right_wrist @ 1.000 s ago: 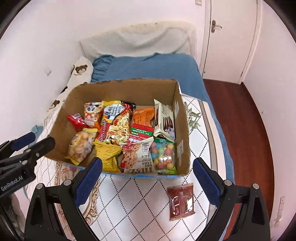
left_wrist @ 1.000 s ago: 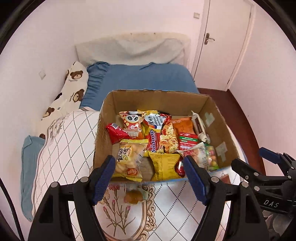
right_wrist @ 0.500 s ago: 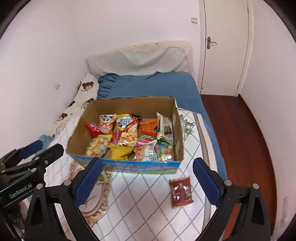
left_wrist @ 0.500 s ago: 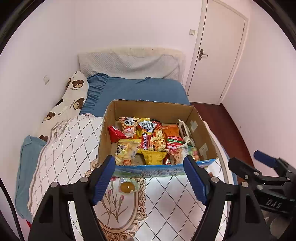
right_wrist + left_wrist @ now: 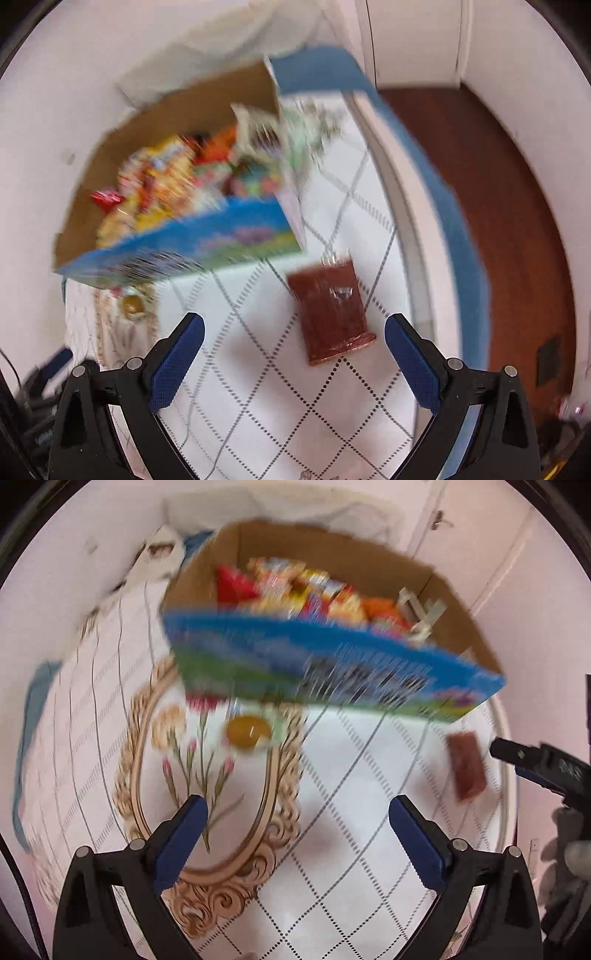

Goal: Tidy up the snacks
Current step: 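Grasp the yellow-wrapped egg with the left gripper while the right grasps the brown jelly pack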

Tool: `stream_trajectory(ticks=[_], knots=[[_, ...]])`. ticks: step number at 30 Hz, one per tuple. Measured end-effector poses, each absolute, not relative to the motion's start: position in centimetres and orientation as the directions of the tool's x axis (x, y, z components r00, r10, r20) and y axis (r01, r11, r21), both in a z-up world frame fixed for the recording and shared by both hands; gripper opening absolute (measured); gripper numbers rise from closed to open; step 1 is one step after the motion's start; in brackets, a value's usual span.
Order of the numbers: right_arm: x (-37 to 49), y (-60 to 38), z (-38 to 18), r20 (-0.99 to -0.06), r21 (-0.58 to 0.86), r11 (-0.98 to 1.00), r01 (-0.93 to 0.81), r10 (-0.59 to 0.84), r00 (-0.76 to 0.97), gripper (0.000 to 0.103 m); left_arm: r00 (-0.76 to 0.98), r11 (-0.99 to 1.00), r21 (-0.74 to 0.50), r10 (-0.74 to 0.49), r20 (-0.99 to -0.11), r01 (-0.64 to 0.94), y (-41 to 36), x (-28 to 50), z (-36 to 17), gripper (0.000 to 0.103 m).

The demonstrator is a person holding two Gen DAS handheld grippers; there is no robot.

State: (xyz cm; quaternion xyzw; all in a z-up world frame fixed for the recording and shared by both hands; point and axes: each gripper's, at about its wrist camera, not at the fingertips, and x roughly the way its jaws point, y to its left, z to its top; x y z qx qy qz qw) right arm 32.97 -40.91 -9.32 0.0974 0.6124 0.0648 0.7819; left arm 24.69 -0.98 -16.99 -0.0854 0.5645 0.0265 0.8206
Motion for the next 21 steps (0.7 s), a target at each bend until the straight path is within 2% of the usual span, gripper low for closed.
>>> stream_trajectory(ticks=[7, 10, 11, 12, 13, 15, 21], knots=[[35.9, -40.4, -17.1, -0.976, 0.169, 0.985, 0.045, 0.161, 0.146, 0.100, 0.276, 0.969, -0.042, 0.028, -0.961, -0.242, 2.8, 23.4, -20.6, 0.101], [35.6, -39.9, -17.8, -0.977, 0.154, 0.987, 0.038, 0.147, 0.157, 0.100, 0.264, 0.954, -0.039, 0.042, -0.964, -0.296, 5.2, 23.3, -20.9, 0.101], [35.4, -39.5, -17.8, -0.975, 0.157, 0.987, 0.021, 0.152, 0.162, 0.096, 0.257, 0.951, -0.036, 0.046, -0.965, -0.306, 5.9, 23.5, -21.0, 0.101], [35.1, -39.2, -17.8, -0.973, 0.163, 0.987, 0.007, 0.159, 0.164, 0.085, 0.251, 0.950, -0.034, 0.048, -0.967, -0.312, 6.3, 23.6, -21.1, 0.101], [34.7, -38.8, -17.7, -0.971, 0.164, 0.986, -0.013, 0.164, 0.172, 0.081, 0.243, 0.947, -0.035, 0.046, -0.969, -0.318, 6.8, 23.8, -21.3, 0.101], [34.1, -38.1, -17.4, -0.967, 0.174, 0.984, -0.046, 0.180, 0.182, 0.066, 0.253, 0.944, -0.049, 0.037, -0.967, -0.326, 7.5, 24.4, -21.1, 0.100], [32.1, -35.8, -17.0, -0.957, 0.218, 0.971, -0.099, 0.233, 0.173, 0.062, 0.276, 0.964, -0.098, -0.027, -0.961, -0.246, 6.5, 28.5, -20.5, 0.101]])
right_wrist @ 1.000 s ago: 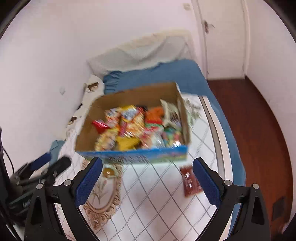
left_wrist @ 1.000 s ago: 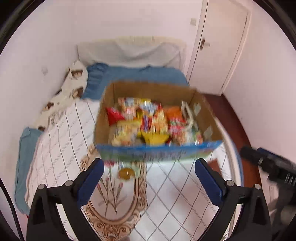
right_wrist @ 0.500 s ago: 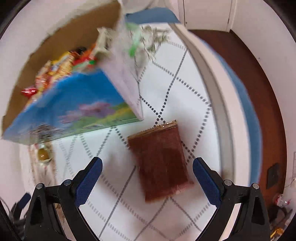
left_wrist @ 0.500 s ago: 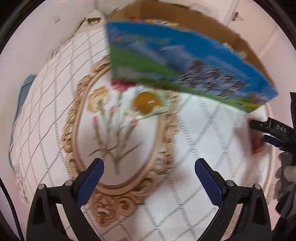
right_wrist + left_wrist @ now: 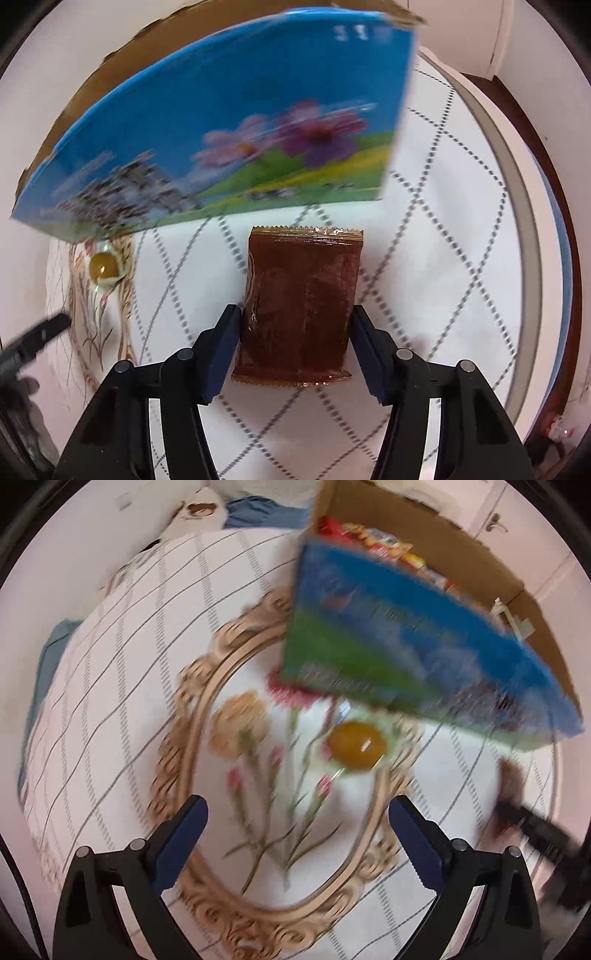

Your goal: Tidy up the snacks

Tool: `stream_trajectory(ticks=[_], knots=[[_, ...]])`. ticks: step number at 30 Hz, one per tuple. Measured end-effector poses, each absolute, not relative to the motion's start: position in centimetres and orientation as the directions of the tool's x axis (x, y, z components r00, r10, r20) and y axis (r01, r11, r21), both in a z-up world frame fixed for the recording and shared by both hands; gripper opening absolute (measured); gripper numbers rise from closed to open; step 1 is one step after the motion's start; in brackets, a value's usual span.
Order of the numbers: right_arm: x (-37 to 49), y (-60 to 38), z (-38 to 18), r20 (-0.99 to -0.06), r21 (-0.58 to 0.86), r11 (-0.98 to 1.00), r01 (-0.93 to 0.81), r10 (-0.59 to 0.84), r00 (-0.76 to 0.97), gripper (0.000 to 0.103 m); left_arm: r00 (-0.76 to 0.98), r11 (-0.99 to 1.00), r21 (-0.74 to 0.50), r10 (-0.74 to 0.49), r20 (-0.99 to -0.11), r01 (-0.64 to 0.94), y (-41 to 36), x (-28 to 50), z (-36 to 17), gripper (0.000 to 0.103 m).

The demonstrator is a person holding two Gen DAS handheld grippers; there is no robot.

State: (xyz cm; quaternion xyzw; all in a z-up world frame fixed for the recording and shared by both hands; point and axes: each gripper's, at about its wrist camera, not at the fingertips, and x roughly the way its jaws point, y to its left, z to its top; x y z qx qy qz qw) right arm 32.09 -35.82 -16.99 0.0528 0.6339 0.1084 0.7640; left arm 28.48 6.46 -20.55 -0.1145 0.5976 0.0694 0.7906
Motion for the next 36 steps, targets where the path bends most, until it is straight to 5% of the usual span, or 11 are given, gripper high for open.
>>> stream_trajectory(ticks=[2, 6, 9, 12, 32, 36], knots=[[31.5, -35.5, -17.0, -0.956, 0.226, 0.969, -0.099, 0.240, 0.167, 0.062, 0.286, 0.966, -0.104, -0.033, -0.958, -0.238, 6.3, 30.0, -20.8, 0.099], [30.2, -34.6, -16.8, -0.958, 0.231, 0.967, -0.106, 0.245, 0.149, 0.062, 0.251, 0.980, -0.090, -0.044, -0.967, -0.178, 5.1, 32.7, -22.6, 0.063], [29.0, -33.6, -16.9, -0.961, 0.221, 0.968, -0.116, 0.237, 0.142, 0.062, 0.220, 0.985, -0.089, -0.055, -0.974, -0.149, 4.3, 33.8, -24.1, 0.060], [28.3, -32.4, -17.3, -0.966, 0.207, 0.970, -0.128, 0.223, 0.133, 0.061, 0.223, 0.987, -0.092, -0.061, -0.973, -0.129, 4.0, 34.3, -24.3, 0.046], [16.9, -30.0, -19.5, -0.977, 0.212, 0.940, -0.269, 0.207, -0.046, 0.060, 0.039, 0.975, -0.200, -0.197, -0.980, -0.097, 3.2, 18.2, -28.6, 0.047], [16.9, -29.2, -20.1, -0.979, 0.201, 0.946, -0.254, 0.197, -0.041, 0.062, 0.015, 0.980, -0.193, -0.193, -0.981, -0.047, 2.1, 18.1, -29.6, 0.062]])
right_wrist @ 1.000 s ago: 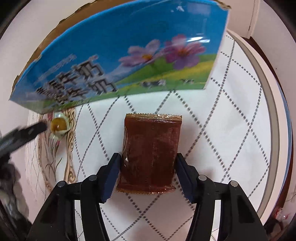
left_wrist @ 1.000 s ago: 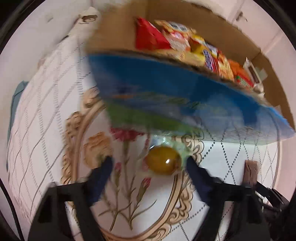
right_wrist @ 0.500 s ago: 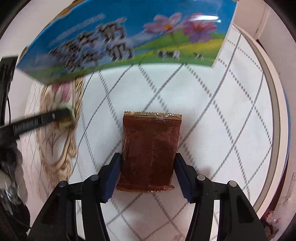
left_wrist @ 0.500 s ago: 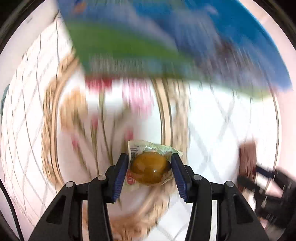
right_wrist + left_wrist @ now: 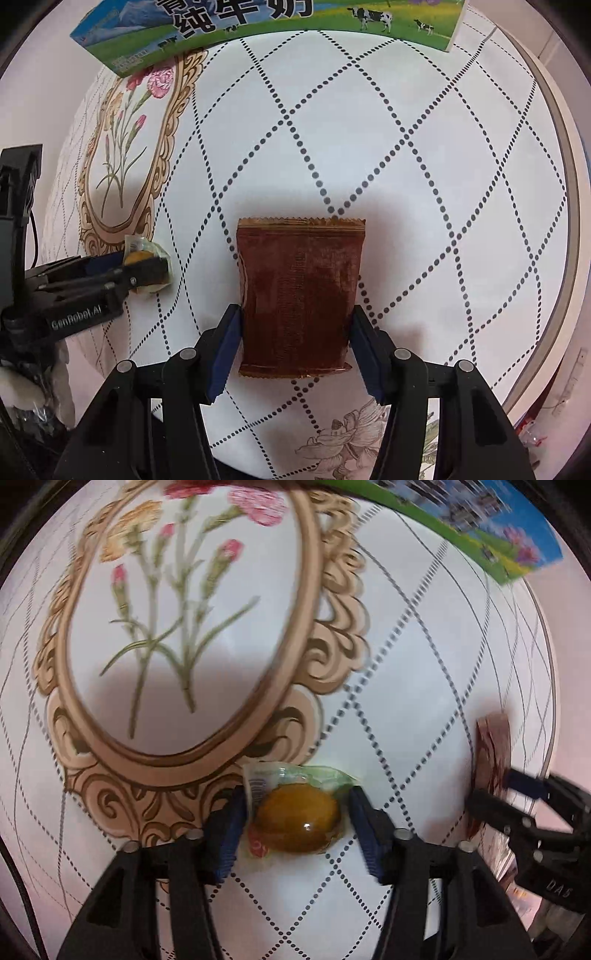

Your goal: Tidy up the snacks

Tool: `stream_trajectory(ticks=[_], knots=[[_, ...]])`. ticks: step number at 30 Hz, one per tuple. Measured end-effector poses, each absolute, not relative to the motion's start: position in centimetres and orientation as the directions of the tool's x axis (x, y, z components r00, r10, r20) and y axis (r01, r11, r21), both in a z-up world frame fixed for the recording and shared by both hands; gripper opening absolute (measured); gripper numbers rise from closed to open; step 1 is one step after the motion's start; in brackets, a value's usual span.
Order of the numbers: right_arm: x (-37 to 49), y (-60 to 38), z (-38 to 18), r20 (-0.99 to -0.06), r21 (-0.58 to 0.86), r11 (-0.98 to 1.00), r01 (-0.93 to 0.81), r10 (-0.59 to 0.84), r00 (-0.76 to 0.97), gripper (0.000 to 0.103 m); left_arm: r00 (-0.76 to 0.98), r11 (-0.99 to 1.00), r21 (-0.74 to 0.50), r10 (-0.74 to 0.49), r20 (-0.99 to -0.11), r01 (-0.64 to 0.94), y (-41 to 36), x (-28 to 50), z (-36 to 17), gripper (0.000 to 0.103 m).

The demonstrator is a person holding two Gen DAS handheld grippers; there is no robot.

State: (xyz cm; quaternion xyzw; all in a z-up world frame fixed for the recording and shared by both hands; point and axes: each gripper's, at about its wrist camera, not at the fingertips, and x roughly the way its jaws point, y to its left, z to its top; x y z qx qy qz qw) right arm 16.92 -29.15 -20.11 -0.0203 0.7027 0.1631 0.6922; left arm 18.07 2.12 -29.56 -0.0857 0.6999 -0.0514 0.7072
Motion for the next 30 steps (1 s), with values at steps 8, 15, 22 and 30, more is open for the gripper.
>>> stream_trajectory(ticks=[8, 15, 22, 30], knots=[[18.5, -26.9, -21.1, -0.977, 0.211, 0.952, -0.222, 0.209, -0.032, 0.073, 0.032, 0.989, -0.145, -0.145, -0.989, -0.013, -3.3, 17.6, -28.9, 0.077], [18.0, -28.7, -20.1, -0.985, 0.171, 0.962, -0.213, 0.165, -0.046, 0.090, 0.020, 0.991, -0.097, -0.095, -0.995, -0.092, -3.3, 16.3, -29.2, 0.086], [18.3, -27.2, -23.9, -0.989, 0.133, 0.964, -0.230, 0.113, -0.098, 0.103, 0.015, 0.984, -0.113, -0.112, -0.994, -0.140, -5.6, 17.4, -32.1, 0.103], [18.9, -26.0, -26.7, -0.992, 0.102, 0.967, -0.232, 0.083, -0.092, 0.103, 0.032, 0.984, -0.103, -0.100, -0.995, -0.145, -4.7, 17.8, -32.4, 0.101]])
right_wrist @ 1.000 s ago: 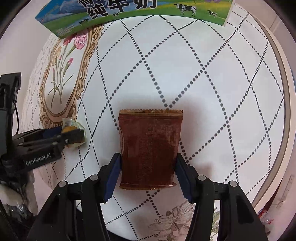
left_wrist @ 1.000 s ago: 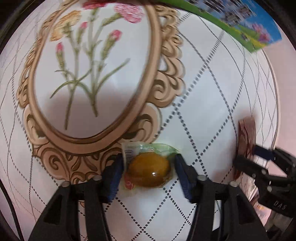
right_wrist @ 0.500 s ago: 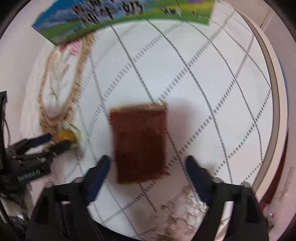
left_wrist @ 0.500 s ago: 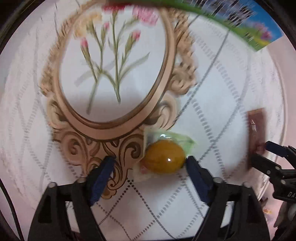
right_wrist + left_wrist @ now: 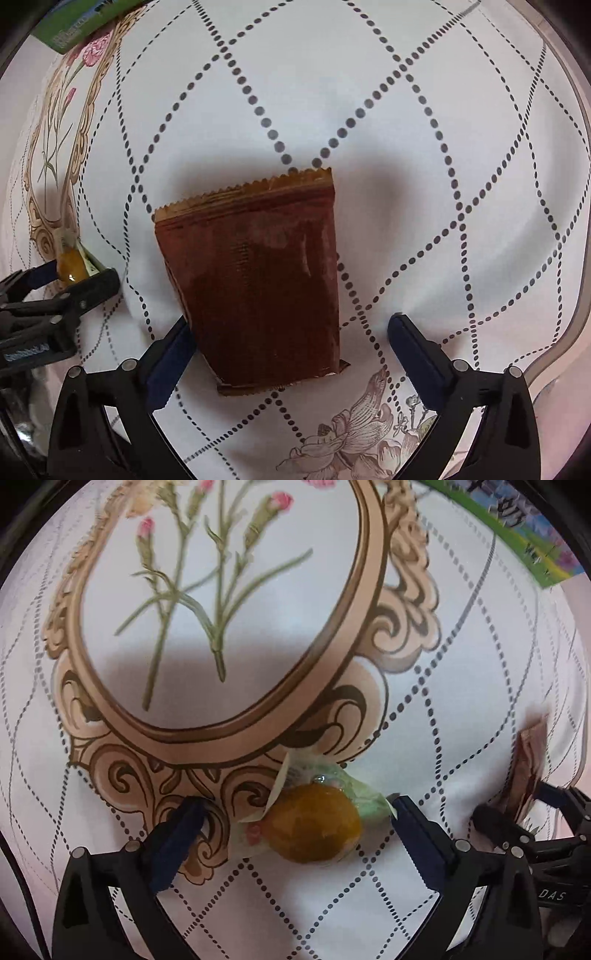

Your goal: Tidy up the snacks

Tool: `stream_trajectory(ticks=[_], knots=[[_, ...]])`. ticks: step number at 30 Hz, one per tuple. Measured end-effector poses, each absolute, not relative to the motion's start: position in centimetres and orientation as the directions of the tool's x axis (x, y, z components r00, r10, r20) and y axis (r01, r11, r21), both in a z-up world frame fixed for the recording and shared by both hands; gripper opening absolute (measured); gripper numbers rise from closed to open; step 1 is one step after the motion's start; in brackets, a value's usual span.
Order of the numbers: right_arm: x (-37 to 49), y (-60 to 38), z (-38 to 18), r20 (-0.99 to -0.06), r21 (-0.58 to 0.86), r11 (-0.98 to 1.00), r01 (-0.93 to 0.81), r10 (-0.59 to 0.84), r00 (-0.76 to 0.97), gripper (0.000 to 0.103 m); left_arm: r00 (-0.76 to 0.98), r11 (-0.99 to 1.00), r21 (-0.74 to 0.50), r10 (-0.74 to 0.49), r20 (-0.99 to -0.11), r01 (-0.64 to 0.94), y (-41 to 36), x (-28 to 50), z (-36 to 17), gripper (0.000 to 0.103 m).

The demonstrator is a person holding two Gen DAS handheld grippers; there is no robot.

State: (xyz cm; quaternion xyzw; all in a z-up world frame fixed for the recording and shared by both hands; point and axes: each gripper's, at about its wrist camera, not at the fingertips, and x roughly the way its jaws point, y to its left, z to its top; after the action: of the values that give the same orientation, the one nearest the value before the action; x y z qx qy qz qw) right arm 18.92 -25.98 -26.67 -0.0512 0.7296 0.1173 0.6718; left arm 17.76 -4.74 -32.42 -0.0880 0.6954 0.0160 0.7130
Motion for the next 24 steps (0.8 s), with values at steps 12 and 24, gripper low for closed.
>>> stream_trajectory(ticks=[12, 24], knots=[[19.0, -25.3, -22.1, -0.991, 0.115, 0.967, -0.227, 0.126, 0.033, 0.074, 0.038, 0.981, -0.151, -0.147, -0.988, -0.123, -6.1, 17.7, -28.5, 0.067], [19.0, -27.9, -19.9, -0.975, 0.197, 0.964, -0.182, 0.212, 0.068, 0.059, 0.044, 0.981, -0.130, -0.125, -0.991, -0.141, -5.1, 17.4, -24.3, 0.057]])
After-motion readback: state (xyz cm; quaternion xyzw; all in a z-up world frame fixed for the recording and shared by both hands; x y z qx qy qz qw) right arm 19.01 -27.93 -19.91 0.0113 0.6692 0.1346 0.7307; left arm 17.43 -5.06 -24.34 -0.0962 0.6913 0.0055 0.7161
